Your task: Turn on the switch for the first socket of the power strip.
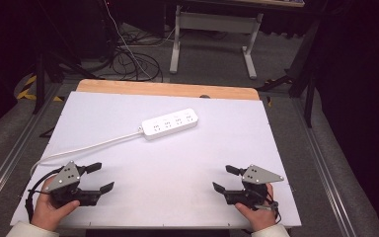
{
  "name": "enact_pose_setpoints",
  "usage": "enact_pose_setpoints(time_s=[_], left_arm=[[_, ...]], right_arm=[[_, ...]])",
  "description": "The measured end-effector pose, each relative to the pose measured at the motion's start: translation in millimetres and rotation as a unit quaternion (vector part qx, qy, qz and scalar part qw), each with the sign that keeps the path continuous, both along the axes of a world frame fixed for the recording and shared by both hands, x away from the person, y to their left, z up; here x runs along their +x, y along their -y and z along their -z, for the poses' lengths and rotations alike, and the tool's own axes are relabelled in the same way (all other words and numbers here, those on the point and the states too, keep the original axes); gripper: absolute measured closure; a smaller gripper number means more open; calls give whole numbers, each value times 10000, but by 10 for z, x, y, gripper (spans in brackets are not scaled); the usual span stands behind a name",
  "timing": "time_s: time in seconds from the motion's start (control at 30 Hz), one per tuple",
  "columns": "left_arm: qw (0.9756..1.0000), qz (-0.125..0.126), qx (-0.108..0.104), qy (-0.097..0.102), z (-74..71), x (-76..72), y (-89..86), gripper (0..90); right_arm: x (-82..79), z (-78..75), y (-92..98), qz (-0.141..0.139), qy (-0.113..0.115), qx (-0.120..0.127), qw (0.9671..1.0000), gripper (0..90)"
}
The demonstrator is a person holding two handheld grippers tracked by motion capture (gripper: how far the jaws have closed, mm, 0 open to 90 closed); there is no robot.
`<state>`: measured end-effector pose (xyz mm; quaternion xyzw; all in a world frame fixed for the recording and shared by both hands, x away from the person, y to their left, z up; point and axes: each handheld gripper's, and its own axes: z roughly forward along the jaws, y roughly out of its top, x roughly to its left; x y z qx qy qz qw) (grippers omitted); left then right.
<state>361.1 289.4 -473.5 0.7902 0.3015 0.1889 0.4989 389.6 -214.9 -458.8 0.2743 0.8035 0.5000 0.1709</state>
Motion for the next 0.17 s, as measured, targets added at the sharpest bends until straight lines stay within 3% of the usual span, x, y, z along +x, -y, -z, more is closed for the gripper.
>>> enact_pose_setpoints(time_s=[0.17], left_arm=[[10000,7,-62,-49,0,-4,1,213]], right_arm=[[-3,-1,1,-8,4,2,10000,269]])
